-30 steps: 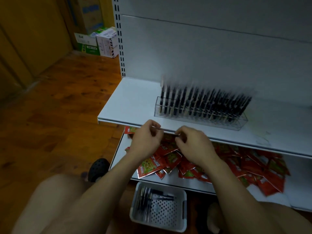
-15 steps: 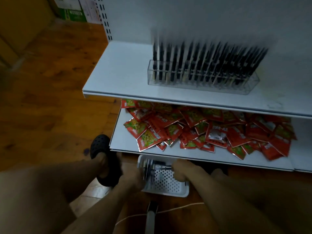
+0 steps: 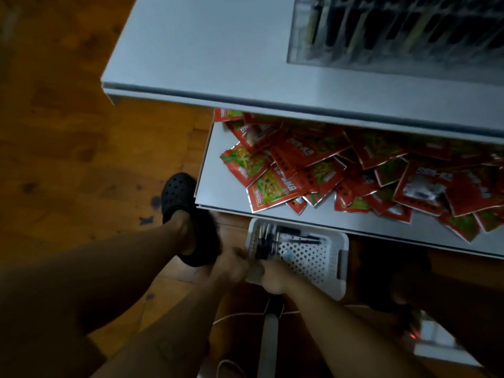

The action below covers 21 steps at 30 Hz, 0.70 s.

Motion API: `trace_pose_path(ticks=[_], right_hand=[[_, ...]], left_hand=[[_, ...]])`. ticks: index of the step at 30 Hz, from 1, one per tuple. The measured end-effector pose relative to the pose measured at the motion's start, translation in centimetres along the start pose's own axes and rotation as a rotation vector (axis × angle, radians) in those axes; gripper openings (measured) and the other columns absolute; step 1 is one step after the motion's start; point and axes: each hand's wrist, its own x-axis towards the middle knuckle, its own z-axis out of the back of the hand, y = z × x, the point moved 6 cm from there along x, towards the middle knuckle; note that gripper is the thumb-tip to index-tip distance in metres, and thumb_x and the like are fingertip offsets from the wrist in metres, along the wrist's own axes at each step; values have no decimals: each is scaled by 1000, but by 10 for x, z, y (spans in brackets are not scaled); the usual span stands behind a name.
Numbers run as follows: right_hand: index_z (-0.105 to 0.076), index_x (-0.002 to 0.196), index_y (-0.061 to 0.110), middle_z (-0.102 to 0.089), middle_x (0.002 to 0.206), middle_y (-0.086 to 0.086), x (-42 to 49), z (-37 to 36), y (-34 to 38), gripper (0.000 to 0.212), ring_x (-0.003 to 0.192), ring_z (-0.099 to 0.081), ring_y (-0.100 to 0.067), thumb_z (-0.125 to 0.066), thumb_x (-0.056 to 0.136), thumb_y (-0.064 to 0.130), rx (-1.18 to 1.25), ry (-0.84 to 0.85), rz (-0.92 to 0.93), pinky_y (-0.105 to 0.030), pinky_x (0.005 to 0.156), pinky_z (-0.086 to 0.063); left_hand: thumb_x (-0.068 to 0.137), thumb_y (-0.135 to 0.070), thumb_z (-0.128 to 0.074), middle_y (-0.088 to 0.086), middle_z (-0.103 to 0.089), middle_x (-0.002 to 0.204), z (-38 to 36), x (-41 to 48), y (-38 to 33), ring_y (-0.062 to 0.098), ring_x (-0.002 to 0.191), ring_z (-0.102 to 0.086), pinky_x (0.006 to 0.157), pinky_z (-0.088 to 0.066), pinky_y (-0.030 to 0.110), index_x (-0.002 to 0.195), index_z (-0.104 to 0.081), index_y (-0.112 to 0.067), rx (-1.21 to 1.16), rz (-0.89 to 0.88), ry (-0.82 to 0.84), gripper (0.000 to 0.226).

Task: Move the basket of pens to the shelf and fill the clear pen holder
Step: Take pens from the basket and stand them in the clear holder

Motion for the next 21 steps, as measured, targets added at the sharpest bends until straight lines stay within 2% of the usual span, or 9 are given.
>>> trace_pose_path(ticks=[3,5,7,10,12,14,17,19,21], right_hand=[[-52,123,5,-44,131,-18,3,-1,-5,28,94,-48,-26,-42,99,14,-76,72,-59,-39,79,-43],[-59,111,3,-50,92,-12,7,0,-8,23,71,-44,-21,-41,100,11,-31,35,-61,-34,63,-37],[-59,94,8,-44,74,-7,8,0,-11,20,58,-35,-18,-41,99,11,87,8,-63,-32,58,-30],[-56,81,7,-48,72,-7,9,4,-19,18,60,-41,-19,-43,93,7,151,-83,-63,-29,60,-32],[-64,80,6,-58,73,-11,5,8,-23,19,63,-51,-22,-46,87,6,181,-161,-54,-29,60,-39],[-74,92,12,-70,87,-9,-4,19,-25,24,77,-63,-24,-51,86,8,203,-281,-25,-32,70,-52],[-74,106,13,-71,107,-4,-36,45,-17,24,100,-64,-22,-59,88,9,201,-442,54,-34,91,-51],[-74,103,14,-71,105,-4,-59,63,-11,22,99,-64,-23,-57,90,8,213,-537,88,-34,88,-51],[-73,88,26,-70,87,-1,-83,81,-10,23,88,-66,-26,-57,89,9,289,-619,88,-35,76,-54]], left_hand=[[88,-22,-66,17,-71,87,-6,9,-1,29,77,-69,72,-58,39,93,-64,-12,-137,27,8,12],[88,-19,-66,15,-69,79,-6,14,1,27,72,-67,72,-57,41,92,-64,-7,-190,45,0,13],[88,-16,-65,13,-66,76,-5,15,5,26,70,-64,71,-56,41,96,-64,-3,-230,57,0,16],[90,-11,-61,10,-64,73,1,12,7,24,67,-61,67,-54,37,92,-64,-4,-241,66,-20,8],[91,-10,-60,9,-64,74,2,8,5,23,66,-60,64,-52,34,89,-62,-7,-244,62,-28,4],[90,-9,-60,11,-65,77,4,3,-1,24,69,-60,66,-53,35,93,-63,-3,-243,39,-28,7],[90,-17,-62,20,-68,88,7,-6,-23,28,76,-62,78,-55,43,89,-63,-6,-221,-32,-51,11],[88,-24,-61,19,-70,91,11,-16,-45,30,83,-65,84,-55,44,80,-62,-15,-192,-96,-55,13],[81,-38,-58,11,-72,89,17,-30,-72,30,85,-68,81,-57,42,72,-61,-19,-137,-161,-64,20]])
